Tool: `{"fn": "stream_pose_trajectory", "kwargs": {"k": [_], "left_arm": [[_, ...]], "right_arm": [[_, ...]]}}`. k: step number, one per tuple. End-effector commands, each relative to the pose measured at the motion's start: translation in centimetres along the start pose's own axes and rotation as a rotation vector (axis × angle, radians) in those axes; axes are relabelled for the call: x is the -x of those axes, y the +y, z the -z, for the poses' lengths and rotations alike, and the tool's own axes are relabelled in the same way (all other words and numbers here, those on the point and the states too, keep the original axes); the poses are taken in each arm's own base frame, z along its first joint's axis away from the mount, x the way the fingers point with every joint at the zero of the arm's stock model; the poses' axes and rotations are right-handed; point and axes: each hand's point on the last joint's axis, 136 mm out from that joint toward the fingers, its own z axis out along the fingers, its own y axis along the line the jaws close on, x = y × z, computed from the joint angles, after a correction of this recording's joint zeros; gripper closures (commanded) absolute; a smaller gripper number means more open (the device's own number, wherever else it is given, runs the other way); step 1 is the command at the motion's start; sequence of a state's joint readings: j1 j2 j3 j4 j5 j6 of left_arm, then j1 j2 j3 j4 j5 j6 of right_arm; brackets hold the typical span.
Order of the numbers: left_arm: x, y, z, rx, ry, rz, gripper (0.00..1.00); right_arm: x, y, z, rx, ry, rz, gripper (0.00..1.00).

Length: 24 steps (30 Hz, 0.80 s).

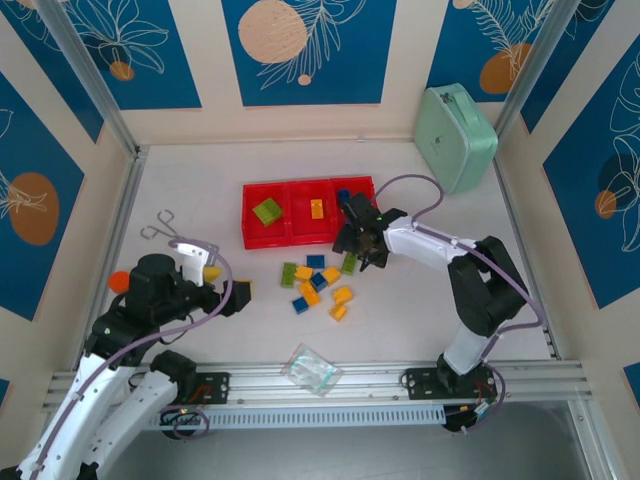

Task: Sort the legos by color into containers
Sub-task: Pick up the lego from the center of the table.

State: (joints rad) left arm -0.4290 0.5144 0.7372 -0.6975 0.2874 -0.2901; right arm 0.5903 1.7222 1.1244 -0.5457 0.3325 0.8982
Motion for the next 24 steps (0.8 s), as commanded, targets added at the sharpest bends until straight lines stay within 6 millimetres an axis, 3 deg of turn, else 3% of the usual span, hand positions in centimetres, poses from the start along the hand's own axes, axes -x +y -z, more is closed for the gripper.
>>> {"fn": "stream_pose_trajectory", "kwargs": {"k": [1,8,14,19,24], "left_arm": [[-0.4,-0.6,0.0,-0.033,0.013,0.000,0.01],[-0.5,-0.6,-0.1,-0.032,0.017,0.001,0.01],[-0.5,-0.5,-0.1,-0.029,0.017,0.001,0.01],[-0.5,-0.5,-0.1,-0.030,0.018,0.002,0.01],[-0.4,-0.6,-0.1,-0.032,0.017,0.000,0.01]], "right_arm": [[-0.1,1.0,-1.3,0.014,0.028,0.000,0.16],[-0.8,0.2,-3.5,-0.074,0.037,0.002,0.24],[-1.3,-0.3,-3.5,-0.112,0.012,0.055,0.43],[-1.0,0.0,-1.2,-0.075,-0.051,0.088,0.72],[0.2,3.0,4.0,0.081,-0.163,0.142,0.80]]}}
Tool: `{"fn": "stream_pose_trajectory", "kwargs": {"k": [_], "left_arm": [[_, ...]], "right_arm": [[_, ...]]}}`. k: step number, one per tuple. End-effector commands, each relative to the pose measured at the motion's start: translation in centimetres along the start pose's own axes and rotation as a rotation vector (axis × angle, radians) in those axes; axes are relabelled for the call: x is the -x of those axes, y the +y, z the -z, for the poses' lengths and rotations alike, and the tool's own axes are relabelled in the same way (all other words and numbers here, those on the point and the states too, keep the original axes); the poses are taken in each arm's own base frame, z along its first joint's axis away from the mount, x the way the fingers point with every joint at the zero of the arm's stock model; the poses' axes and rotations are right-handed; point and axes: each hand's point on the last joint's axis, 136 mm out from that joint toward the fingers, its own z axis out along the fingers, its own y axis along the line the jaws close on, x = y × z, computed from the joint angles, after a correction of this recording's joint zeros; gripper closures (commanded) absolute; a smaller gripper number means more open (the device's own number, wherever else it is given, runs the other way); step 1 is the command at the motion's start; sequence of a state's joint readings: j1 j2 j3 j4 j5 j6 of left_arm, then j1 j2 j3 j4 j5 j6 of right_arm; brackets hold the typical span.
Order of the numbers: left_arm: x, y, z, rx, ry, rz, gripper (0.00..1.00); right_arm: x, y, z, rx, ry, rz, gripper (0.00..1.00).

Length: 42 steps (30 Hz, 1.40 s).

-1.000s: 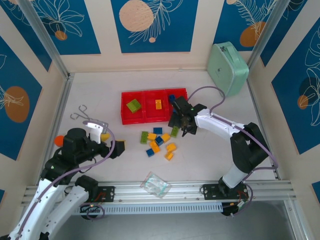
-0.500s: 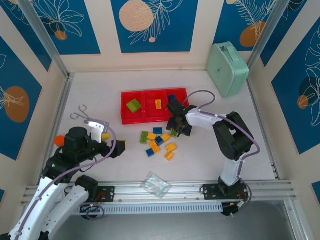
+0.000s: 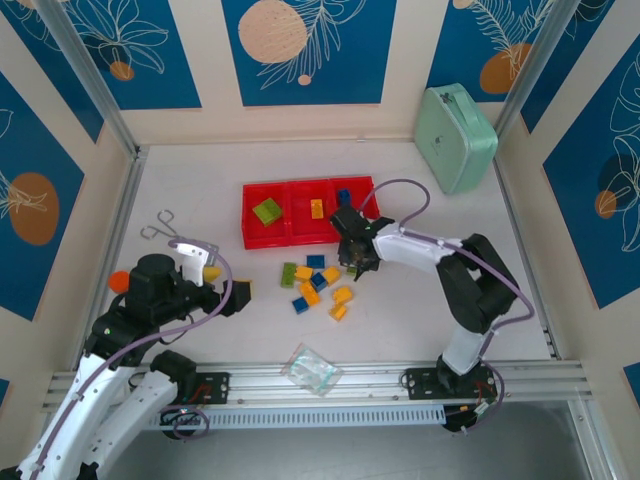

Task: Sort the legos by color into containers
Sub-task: Pick up the lego from the center of the table, then place the lego in the container.

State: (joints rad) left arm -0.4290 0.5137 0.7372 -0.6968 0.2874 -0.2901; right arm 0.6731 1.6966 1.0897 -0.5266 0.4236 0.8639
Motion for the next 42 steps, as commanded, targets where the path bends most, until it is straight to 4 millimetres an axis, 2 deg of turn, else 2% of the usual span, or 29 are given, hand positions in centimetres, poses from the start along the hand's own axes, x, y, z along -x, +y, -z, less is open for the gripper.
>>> {"fn": "stream_pose_trajectory", "kwargs": {"k": [1,6,10,15,20,23,28,32,35,37,39,42], "left_arm": [[-0.5,-0.6,-0.1,-0.031,0.019,0.000,0.01],[-0.5,-0.5,-0.1,-0.031,0.020,0.001,0.01],[-0.5,-0.5,-0.1,-0.029,0.017,0.001,0.01],[-0.4,-0.5,0.0,-0.028,0.015,0.001,0.01],[-0.4,-0.5,0.0,-0.028,0.015,0.000,0.01],[-0.4,-0.5,0.0,-0.026,0.014,0.000,0.01],[-0.4,-0.5,0.0,-0.026,0.013,0.001,0.01],[-0.4,-0.5,0.0,-0.027,0.015,0.001,0.01],[-0.4,-0.5,0.0,-0.025,0.015,0.001,0.01],[-0.5,-0.4,0.0,-0.021,0.017,0.002,0.01],[-0.5,-0.4,0.0,-0.020,0.017,0.003,0.01],[-0.4,-0.3,0.0,-0.011,0.015,0.004,0.00]], "right_arm": [[2.7,2.9,5.0,0.150,-0.139,0.044,0.81],[5.2,8.7,10.9,0.422,-0.273,0.178,0.84],[6.9,13.3,13.3,0.574,-0.326,0.303,0.84],[8.3,18.9,13.2,0.695,-0.319,0.415,0.85],[8.7,22.9,10.7,0.726,-0.275,0.476,0.85],[8.6,24.4,8.0,0.721,-0.232,0.494,0.85],[7.6,25.7,4.0,0.689,-0.170,0.520,0.84],[7.0,26.0,2.2,0.653,-0.145,0.536,0.78],[6.9,26.0,1.6,0.624,-0.137,0.536,0.62],[7.2,25.9,1.7,0.598,-0.138,0.529,0.46],[7.5,25.9,2.5,0.583,-0.150,0.532,0.32],[8.4,25.5,4.5,0.544,-0.177,0.521,0.21]]}}
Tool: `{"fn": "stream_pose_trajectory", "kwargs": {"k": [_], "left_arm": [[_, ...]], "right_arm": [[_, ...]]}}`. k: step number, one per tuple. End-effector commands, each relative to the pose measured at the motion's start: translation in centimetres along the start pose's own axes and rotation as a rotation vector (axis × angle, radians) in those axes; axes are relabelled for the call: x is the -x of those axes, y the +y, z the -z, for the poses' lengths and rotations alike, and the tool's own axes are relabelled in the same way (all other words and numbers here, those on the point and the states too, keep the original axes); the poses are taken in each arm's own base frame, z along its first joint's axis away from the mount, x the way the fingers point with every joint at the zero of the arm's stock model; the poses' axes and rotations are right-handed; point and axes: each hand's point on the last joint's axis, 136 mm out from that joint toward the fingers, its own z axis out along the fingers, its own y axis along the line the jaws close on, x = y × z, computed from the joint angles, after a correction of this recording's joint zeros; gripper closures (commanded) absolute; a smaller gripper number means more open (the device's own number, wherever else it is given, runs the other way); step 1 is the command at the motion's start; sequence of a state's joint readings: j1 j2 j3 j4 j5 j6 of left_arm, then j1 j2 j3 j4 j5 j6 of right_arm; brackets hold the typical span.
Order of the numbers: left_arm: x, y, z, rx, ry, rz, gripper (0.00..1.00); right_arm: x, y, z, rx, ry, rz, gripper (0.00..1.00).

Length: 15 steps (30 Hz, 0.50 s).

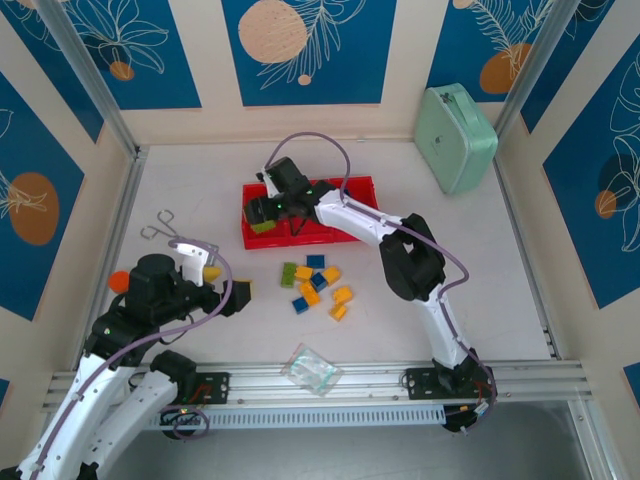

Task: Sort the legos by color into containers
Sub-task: Place the lego in the container, then pick up the lego from the center of the table.

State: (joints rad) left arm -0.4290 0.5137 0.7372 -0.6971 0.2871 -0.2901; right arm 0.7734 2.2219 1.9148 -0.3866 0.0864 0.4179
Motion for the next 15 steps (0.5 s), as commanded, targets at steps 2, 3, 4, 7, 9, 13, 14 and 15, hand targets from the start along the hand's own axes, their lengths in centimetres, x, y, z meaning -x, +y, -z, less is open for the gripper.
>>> {"fn": "stream_pose_trajectory", "kwargs": {"k": [2,3,4,7,9,13,14,15], "left_arm": [[-0.4,-0.1,0.0,0.000,0.017,0.006,0.01],[-0.4,0.1,-0.1,0.008,0.020,0.011,0.01],[-0.6,0.3,-0.2,0.020,0.030,0.016,0.01],[-0.8,1.2,-0.8,0.074,0.086,0.056,0.01],[-1.1,1.8,-1.4,0.124,0.125,0.076,0.05],[-3.1,2.6,-4.1,0.208,0.242,0.139,0.11],[-3.7,2.8,-4.7,0.230,0.272,0.142,0.12],[-4.3,2.8,-5.4,0.248,0.302,0.141,0.12]], "right_arm": [[2.5,0.9,4.3,-0.065,-0.036,0.003,0.10],[3.0,1.1,5.5,-0.066,-0.041,-0.002,0.04],[3.3,1.3,6.8,-0.070,-0.045,-0.006,0.00],[3.9,1.5,11.1,-0.087,-0.074,-0.011,0.01],[3.8,1.3,14.3,-0.093,-0.105,-0.016,0.01],[1.2,0.2,20.4,-0.070,-0.148,-0.025,0.01],[0.2,-0.3,21.3,-0.066,-0.150,-0.029,0.01],[-1.1,-0.8,22.7,-0.056,-0.162,-0.033,0.01]]}}
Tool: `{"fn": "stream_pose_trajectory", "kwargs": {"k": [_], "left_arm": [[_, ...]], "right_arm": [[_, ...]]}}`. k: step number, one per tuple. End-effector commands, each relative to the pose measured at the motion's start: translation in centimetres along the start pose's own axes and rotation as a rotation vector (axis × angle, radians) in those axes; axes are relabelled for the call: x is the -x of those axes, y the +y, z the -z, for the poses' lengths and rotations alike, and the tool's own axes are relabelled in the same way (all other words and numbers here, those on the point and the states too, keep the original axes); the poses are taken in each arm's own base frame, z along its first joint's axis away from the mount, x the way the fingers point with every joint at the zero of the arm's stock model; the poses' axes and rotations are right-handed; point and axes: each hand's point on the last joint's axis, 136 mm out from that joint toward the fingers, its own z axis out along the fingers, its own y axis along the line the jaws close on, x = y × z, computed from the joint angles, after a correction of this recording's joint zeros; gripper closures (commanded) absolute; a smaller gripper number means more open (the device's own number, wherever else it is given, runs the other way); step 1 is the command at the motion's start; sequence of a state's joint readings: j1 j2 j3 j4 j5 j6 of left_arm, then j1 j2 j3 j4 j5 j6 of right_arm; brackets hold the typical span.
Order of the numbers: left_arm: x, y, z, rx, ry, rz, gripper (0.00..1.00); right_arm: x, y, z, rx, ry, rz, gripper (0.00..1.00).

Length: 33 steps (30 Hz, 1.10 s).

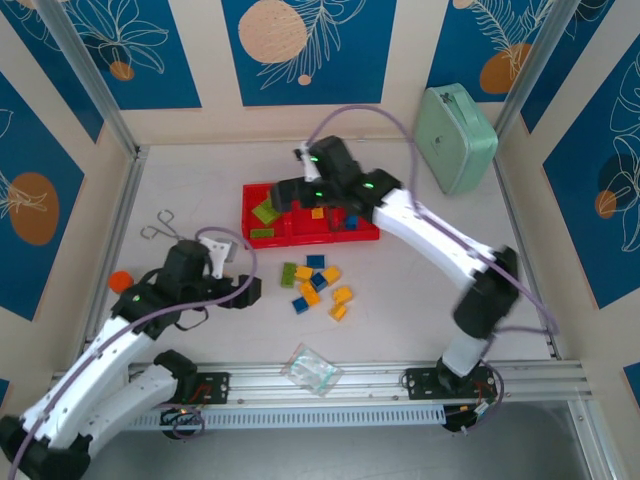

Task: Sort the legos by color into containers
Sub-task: Pick up the lego from the center of the table.

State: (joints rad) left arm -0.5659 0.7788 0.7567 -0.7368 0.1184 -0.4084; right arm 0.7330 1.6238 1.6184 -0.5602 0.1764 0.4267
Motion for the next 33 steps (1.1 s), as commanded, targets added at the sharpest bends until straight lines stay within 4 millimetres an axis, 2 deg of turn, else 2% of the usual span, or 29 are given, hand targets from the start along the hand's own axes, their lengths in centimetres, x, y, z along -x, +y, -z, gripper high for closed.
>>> {"fn": "stream_pose_trajectory", "kwargs": {"k": [1,4,8,13,16,20,24,31,33], "left_arm": [[-0.6,0.5,-1.9,0.097,0.057,0.049,0.12],[-1.2,-0.5,-4.0,0.102,0.108,0.020,0.06],[-0.7,-0.5,-5.9,0.151,0.124,-0.013,0.05],[0.1,-0.8,-8.6,0.205,0.178,-0.095,0.06],[0.3,-0.7,-10.4,0.234,0.219,-0.135,0.10],[0.3,-1.1,-13.1,0.229,0.277,-0.155,0.19],[0.0,-0.8,-15.1,0.247,0.316,-0.167,0.20],[-0.4,1.1,-16.6,0.335,0.357,-0.179,0.21],[-0.5,1.9,-16.9,0.354,0.369,-0.156,0.28]], "right_arm": [[-3.2,-2.3,3.9,0.006,-0.001,-0.019,0.01],[-6.4,-5.4,7.1,-0.017,-0.032,-0.071,0.01],[-10.4,-10.0,10.2,-0.063,-0.059,-0.192,0.02],[-12.9,-13.1,12.7,-0.074,-0.098,-0.286,0.00],[-13.6,-14.1,13.7,-0.087,-0.116,-0.307,0.01],[-13.7,-14.2,14.1,-0.058,-0.128,-0.334,0.01],[-13.7,-14.1,14.0,-0.050,-0.119,-0.335,0.01],[-13.7,-14.2,14.0,-0.049,-0.119,-0.339,0.01],[-13.7,-14.2,13.9,-0.050,-0.117,-0.339,0.01]]}}
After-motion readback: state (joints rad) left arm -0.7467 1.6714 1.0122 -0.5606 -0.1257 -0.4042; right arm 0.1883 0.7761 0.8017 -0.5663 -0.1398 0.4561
